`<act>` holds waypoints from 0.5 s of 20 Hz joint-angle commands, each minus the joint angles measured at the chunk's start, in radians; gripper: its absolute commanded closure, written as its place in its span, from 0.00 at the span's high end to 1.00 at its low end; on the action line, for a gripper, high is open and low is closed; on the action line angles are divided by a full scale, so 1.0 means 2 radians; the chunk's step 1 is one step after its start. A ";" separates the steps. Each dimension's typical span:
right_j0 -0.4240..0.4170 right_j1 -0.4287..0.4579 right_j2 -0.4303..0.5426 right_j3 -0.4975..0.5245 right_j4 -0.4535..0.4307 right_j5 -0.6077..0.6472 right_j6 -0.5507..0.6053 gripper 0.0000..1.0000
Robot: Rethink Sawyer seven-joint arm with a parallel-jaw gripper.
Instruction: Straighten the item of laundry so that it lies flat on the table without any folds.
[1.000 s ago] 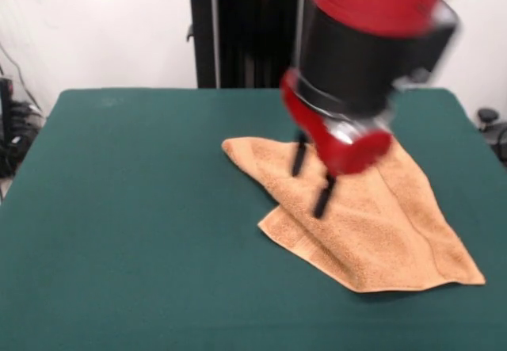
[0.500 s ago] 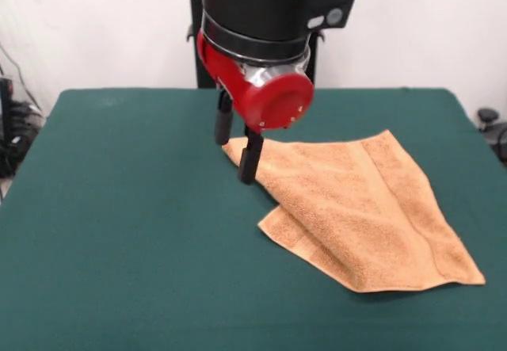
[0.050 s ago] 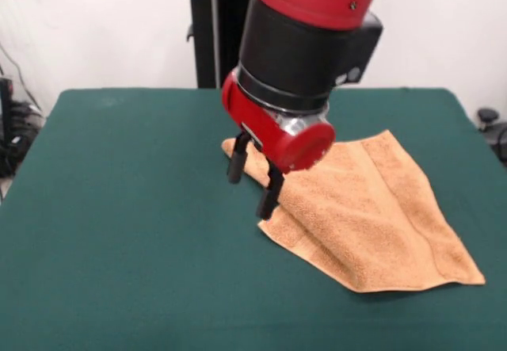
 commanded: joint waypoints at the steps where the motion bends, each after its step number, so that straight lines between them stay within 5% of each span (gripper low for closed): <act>1: 0.008 0.014 0.078 0.124 -0.028 -0.050 -0.083 1.00; 10: -0.016 0.014 0.110 0.144 -0.050 -0.084 -0.087 1.00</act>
